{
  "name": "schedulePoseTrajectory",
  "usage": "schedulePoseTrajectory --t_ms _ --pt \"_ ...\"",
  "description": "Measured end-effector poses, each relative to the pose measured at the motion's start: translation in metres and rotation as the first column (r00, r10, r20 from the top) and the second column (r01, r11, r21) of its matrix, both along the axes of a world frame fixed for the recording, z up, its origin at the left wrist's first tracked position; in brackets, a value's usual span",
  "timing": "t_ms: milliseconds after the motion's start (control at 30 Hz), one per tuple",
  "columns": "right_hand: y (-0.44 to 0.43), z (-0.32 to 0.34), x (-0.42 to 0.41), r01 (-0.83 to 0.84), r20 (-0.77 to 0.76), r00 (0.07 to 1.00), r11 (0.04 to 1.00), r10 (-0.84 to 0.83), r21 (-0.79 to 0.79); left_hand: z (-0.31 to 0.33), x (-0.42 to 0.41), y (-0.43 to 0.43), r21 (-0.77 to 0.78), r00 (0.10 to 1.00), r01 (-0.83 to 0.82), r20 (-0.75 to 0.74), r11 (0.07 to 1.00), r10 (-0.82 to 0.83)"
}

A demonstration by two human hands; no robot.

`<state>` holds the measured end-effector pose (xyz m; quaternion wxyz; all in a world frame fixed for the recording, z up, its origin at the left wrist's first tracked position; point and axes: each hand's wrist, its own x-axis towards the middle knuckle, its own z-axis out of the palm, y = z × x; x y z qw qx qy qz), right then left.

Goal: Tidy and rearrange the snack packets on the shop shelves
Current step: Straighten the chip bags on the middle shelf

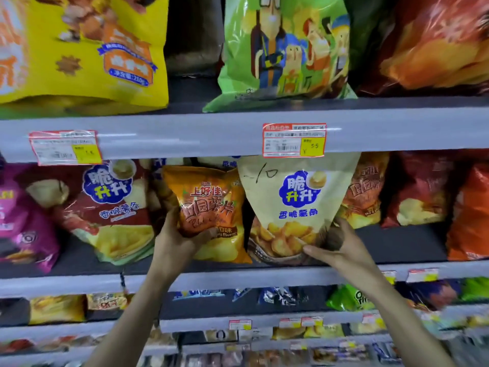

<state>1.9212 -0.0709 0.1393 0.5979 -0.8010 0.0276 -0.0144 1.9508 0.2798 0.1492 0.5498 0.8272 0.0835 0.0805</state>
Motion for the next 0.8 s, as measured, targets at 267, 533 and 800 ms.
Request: schedulePoseTrajectory --t_ms 267,533,800 --pt "-0.017 -0.019 0.008 -0.081 0.017 0.996 0.995 0.083 -0.065 0.002 -0.047 -0.027 -0.010 0.959 -0.223 0.175 0.975 0.221" --pt "0.002 -0.021 0.012 -0.145 0.033 0.988 0.985 0.148 -0.091 -0.003 -0.110 -0.009 -0.109 0.841 -0.467 0.252 0.877 0.479" --pt "0.078 -0.018 0.018 -0.218 0.057 0.971 0.954 0.234 -0.206 0.006 -0.145 0.057 -0.186 0.791 -0.532 0.237 0.826 0.564"
